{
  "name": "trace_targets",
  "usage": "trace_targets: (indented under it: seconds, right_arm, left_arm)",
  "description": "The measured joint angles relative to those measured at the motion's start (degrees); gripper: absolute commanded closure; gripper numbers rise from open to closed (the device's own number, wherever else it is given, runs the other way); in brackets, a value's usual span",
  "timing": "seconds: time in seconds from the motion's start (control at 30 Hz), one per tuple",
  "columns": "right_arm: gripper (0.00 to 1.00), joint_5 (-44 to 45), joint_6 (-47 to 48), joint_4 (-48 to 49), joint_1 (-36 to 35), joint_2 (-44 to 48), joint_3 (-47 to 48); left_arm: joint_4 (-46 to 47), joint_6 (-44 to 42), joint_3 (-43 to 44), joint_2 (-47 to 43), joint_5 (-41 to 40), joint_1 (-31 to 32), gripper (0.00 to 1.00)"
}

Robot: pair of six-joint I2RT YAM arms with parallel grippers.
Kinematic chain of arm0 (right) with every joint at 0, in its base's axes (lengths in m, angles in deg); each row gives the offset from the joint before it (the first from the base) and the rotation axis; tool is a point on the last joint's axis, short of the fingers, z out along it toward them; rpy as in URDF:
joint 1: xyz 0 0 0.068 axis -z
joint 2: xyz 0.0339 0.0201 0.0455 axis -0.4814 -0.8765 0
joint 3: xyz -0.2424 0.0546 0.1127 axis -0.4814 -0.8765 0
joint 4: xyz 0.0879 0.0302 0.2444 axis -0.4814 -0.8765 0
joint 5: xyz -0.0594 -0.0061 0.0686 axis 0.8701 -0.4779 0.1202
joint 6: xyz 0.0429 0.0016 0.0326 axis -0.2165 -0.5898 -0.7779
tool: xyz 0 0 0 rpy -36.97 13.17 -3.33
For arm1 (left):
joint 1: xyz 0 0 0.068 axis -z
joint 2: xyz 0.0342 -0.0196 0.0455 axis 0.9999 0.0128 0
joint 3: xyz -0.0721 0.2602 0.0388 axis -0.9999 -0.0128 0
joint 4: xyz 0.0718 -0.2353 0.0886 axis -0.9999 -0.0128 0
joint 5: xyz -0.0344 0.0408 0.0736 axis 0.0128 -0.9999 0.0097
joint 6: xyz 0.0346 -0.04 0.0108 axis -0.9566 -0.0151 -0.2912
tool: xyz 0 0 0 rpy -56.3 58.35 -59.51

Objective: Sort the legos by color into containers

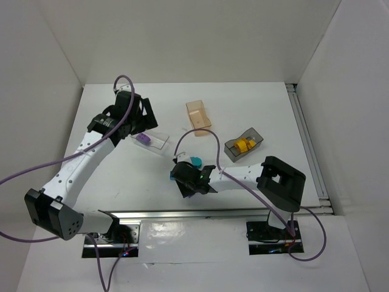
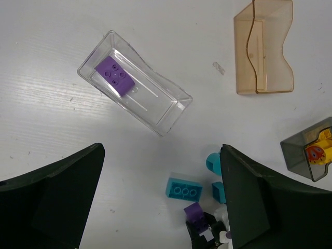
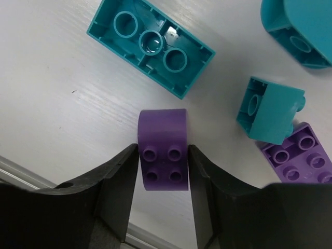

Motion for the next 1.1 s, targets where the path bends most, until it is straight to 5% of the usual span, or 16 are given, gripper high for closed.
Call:
trace_targets:
  seconds: [0.33,0.73,0.83,1.0,1.1]
  right_arm:
    - [0.56,5.11,2.16,-3.04,-1.42,-0.68,6.58]
    - [0.56,8.76,13.97,-2.97,3.96,-13.64,38.56]
    - [0.52,6.80,15.19,-2.93,7.91,-19.58,44.78]
    - [0.16,4.15,15.69,-2.27,12.48,-26.21,49.33]
    - [0.15,3.80,15.63,-2.29,13.31,-27.21,49.48]
  left_arm:
    - [-1.88,-1.40,0.15,-3.26,0.52,-0.50,0.00]
    - [-3.93,-1.16,0.81,-12.79,1.09,-6.73,0.00]
    - [-3.93,-1.18,0.81,-16.24,1.29,-8.33,0.00]
    - [-3.93,-1.16,0.81,-17.77,1.77,-10.78,0.00]
    - [-3.96,-1.16,0.81,-17.42,2.71,-11.58,0.00]
